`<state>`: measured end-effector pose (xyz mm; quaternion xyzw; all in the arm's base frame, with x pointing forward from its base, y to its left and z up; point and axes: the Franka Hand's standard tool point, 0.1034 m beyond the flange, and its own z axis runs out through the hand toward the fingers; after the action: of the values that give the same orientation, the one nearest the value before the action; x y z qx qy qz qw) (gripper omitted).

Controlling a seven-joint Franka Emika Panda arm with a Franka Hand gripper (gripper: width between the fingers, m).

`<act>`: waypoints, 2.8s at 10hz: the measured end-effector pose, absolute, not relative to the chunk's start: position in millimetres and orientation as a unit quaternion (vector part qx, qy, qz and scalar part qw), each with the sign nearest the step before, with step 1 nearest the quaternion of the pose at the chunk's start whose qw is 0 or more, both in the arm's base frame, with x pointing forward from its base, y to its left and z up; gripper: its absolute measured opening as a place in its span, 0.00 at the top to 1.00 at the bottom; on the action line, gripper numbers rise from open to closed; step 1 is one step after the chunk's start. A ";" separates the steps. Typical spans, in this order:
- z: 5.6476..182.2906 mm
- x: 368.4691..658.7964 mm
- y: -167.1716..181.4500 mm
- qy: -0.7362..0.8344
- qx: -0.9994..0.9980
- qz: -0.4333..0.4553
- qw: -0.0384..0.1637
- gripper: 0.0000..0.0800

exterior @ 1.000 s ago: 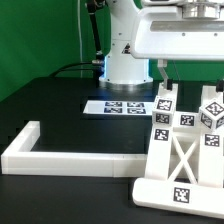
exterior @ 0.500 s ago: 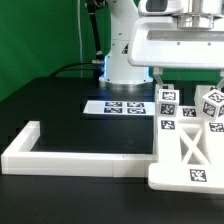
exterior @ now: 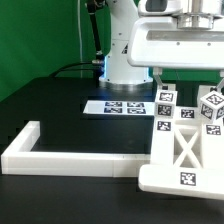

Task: Assemble chair

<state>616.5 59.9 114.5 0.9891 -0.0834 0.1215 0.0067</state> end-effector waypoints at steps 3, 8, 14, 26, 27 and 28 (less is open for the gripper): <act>117.2 607.1 53.4 -0.093 0.985 0.142 0.005 0.19; 112.2 603.0 59.1 -0.096 0.983 0.159 0.007 0.19; 116.1 603.1 57.6 -0.118 0.981 0.156 -0.002 0.19; 111.4 594.8 93.9 -0.117 0.967 0.227 -0.004 0.19; 114.2 598.9 93.5 -0.117 0.968 0.223 -0.004 0.19; 118.2 604.4 91.1 -0.118 0.968 0.222 -0.004 0.19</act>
Offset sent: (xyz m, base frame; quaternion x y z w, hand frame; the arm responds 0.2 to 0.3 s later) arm -0.0300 0.0054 -0.0100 0.0071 0.0154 0.0260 0.9995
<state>604.4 91.1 118.2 0.9678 -0.1183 0.2224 -0.0043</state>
